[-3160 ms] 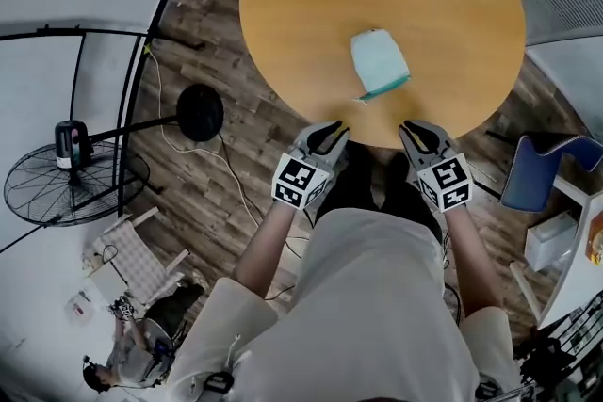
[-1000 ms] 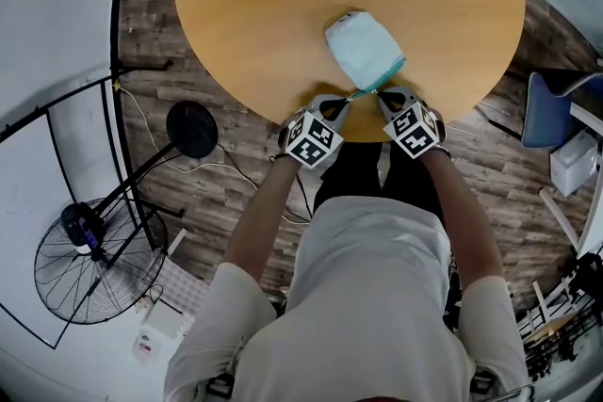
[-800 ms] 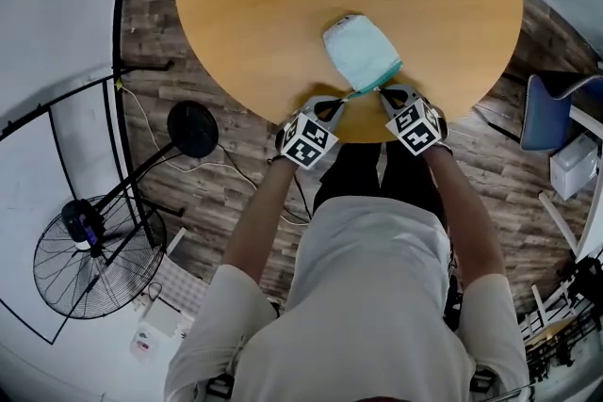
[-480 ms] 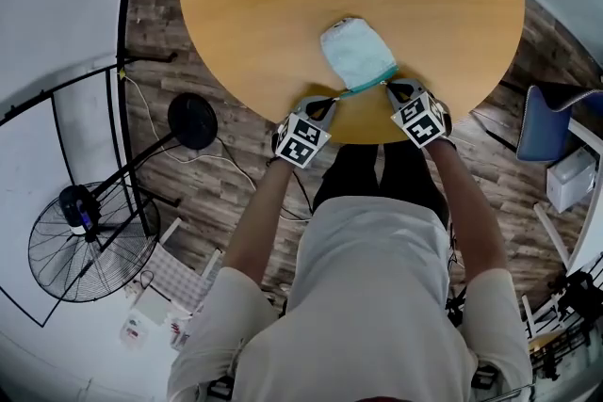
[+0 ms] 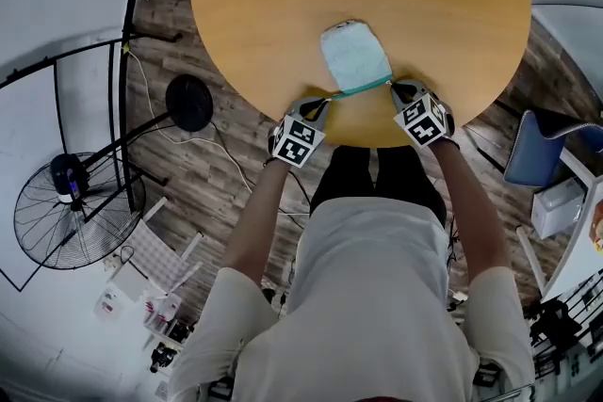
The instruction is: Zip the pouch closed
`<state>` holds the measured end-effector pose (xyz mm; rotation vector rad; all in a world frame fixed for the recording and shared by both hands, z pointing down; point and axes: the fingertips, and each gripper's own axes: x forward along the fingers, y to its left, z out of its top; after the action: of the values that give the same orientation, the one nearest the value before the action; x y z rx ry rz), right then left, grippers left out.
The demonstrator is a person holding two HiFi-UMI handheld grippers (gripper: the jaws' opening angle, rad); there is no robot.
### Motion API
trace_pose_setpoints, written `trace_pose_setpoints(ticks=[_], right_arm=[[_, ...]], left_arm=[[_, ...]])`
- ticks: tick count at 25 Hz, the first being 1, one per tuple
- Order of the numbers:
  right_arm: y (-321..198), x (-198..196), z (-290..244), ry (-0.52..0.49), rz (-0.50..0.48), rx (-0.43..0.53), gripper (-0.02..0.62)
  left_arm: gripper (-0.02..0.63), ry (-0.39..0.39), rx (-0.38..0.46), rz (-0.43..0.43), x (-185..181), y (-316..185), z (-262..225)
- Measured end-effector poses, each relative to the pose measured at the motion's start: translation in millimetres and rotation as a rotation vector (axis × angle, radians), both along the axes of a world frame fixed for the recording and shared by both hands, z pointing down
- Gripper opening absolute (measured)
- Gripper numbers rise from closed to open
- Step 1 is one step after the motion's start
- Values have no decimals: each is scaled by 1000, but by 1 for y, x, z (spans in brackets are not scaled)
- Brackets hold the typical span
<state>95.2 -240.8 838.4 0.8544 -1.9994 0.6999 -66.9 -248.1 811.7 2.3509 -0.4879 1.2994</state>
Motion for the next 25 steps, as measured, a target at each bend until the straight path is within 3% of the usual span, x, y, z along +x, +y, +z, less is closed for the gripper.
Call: trace_pose_setpoints(ticks=[16,25], right_arm=[[3,16,-80,-56,-90,112,35],[3,32,-163,-128,-11,217,34]], left_arm=[[61,19,81,-253,1,25,-62],[60,159,160,-473,-2,24,-145]])
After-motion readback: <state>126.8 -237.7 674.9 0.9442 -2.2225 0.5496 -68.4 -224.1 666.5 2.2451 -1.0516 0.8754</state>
